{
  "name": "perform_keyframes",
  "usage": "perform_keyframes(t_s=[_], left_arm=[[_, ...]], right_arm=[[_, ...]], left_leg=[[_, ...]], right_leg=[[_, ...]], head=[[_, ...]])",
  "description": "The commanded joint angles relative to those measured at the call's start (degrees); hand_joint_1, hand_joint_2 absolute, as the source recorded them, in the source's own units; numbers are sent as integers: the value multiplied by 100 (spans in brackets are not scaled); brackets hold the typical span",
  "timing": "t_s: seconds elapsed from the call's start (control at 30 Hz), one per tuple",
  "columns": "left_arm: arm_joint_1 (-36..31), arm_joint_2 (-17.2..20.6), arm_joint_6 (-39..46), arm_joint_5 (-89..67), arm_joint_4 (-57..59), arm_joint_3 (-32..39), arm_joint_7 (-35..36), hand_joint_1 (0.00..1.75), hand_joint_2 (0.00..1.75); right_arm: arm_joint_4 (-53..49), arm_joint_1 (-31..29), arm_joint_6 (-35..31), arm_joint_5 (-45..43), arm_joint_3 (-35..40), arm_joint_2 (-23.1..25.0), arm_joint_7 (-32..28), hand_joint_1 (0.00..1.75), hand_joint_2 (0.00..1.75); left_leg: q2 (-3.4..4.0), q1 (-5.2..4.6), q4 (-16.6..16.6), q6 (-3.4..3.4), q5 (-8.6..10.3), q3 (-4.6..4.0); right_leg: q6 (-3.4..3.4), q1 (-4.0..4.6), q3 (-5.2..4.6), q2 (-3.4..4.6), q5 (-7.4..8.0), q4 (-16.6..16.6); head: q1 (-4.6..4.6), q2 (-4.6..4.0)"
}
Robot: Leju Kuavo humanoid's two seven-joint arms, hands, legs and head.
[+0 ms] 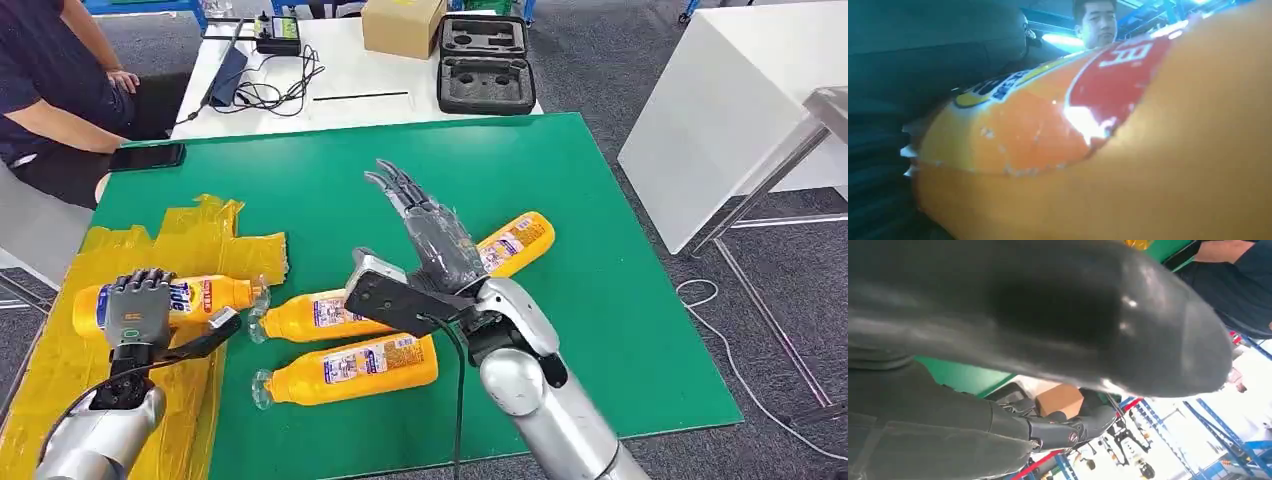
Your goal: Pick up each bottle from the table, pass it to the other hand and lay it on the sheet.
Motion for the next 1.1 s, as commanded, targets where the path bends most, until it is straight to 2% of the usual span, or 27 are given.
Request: perform_keyframes(t_s=[0.03,0.23,0.37,0.43,0.47,0.6,0.63,0.67,0.7,0.73,0.77,0.8,0.97,1.1], left_arm=[[-551,-170,20,-3,1398,-972,304,0,0],[-604,-211,20,39,1114,-718,139,0,0],[-99,-394,20,926,-270,156,-500,0,0],[28,-389,20,1119,-504,314,-702,0,0],[182,-534,20,1414,-1137,693,-1053,0,0],[182,-534,20,1414,-1137,693,-1053,0,0],[330,-673,20,1641,-1601,1026,-1405,0,0],[420,-825,20,1924,-1942,1355,-1777,0,0],[403,-1048,20,2394,-2150,1826,-2279,0,0],[463,-1127,20,3907,-2225,2222,-3034,0,0],[595,-993,20,4101,-2313,2079,-2997,0,0],[755,-1033,-281,5495,-2765,2137,-3357,0,0],[912,-1146,-880,7417,-3637,2076,-3318,0,0],[756,-1145,-957,7792,-3546,1870,-3345,0,0]], right_arm=[[642,-442,19,-20,86,-1,-23,0,0],[907,-398,318,-145,232,-36,-78,0,0],[1121,-293,377,-185,446,-29,-254,0,0],[1170,-279,370,-179,520,-33,-277,0,0],[1183,-285,374,-183,583,-53,-273,0,0],[1183,-285,374,-183,583,-53,-273,0,0],[1169,-296,378,-184,643,-86,-272,0,0],[1180,-305,391,-174,721,-118,-269,0,175],[1207,-326,445,-165,815,-160,-250,0,175],[1440,-360,512,-130,1116,-187,-218,0,175],[1602,-384,358,-101,1237,-160,-216,0,175],[1808,-423,430,-95,1434,-146,-197,0,175],[2168,-411,312,175,1937,-115,37,0,175],[2324,-262,609,548,2280,-215,458,0,175]], left_leg=[[-19,1,-1,-8,1,15],[-56,3,-5,-14,18,23],[-53,4,-6,-17,27,22],[-50,7,-3,-15,29,16],[-40,11,0,-18,22,19],[-37,10,2,-15,27,5],[-36,8,-1,-14,30,2],[-33,9,2,-15,26,2],[-33,9,2,-14,28,1],[-28,11,5,-16,24,3],[-29,10,4,-13,28,-5],[-16,13,4,-17,21,6],[14,14,0,-22,17,-3],[-30,22,-1,-20,28,-22]], right_leg=[[-12,1,18,-14,-5,2],[-11,2,33,-45,0,-3],[-18,2,33,-39,9,-4],[-24,6,26,-37,14,-3],[-28,10,25,-25,14,-3],[-25,9,12,-35,10,1],[-23,7,9,-34,13,-2],[-25,9,9,-30,11,0],[-23,8,9,-31,13,1],[-25,11,10,-25,11,1],[-22,11,3,-29,14,0],[-26,14,8,-13,13,-2],[-31,16,-12,21,15,2],[-38,25,-23,-28,18,-4]], head=[[2,0],[0,0],[4,0],[2,0],[4,2],[4,0],[2,0],[2,0],[2,0],[2,0],[2,0],[2,0],[0,0],[4,0]])
